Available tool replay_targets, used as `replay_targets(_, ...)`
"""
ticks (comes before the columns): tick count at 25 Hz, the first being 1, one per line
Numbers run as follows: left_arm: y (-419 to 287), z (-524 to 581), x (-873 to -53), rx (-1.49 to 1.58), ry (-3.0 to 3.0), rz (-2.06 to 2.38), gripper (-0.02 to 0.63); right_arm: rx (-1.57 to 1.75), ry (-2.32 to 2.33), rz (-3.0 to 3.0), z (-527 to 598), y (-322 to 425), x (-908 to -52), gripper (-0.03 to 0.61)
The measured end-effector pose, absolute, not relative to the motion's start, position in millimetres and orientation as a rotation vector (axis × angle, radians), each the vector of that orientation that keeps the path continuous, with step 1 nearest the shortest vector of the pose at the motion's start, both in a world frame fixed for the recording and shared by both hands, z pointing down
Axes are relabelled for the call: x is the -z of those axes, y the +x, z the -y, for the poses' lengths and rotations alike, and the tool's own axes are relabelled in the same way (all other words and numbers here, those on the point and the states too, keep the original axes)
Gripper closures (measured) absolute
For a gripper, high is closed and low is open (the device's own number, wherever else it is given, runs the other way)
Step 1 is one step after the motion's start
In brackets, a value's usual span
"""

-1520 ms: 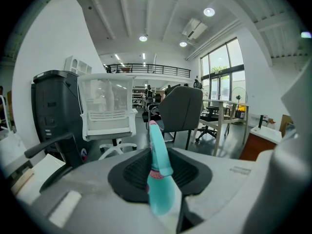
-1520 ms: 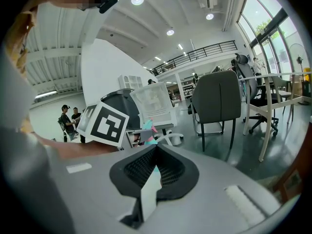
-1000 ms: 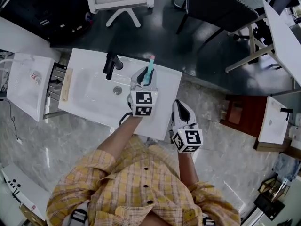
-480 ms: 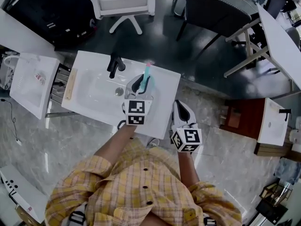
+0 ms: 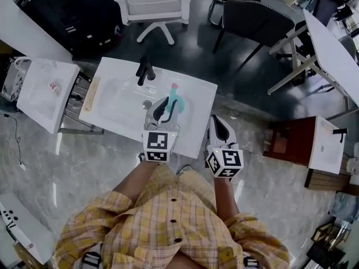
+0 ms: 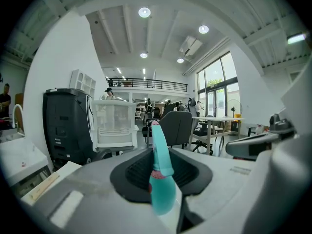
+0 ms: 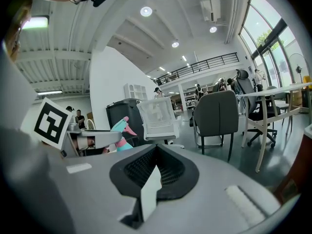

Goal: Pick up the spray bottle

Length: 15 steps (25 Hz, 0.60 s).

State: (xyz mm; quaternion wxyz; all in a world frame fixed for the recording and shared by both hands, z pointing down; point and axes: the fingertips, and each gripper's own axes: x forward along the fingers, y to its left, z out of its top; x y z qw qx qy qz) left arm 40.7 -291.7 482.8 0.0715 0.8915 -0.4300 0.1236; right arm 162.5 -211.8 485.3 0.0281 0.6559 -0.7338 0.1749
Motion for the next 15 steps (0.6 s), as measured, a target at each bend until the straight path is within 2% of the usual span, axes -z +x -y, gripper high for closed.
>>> replay_targets(15, 13.8, 212.6, -461.1, -0.273, 2.661, 1.293, 0.522, -0.429, 2.023, 2.313, 165.0, 136.4, -450.9, 0.578)
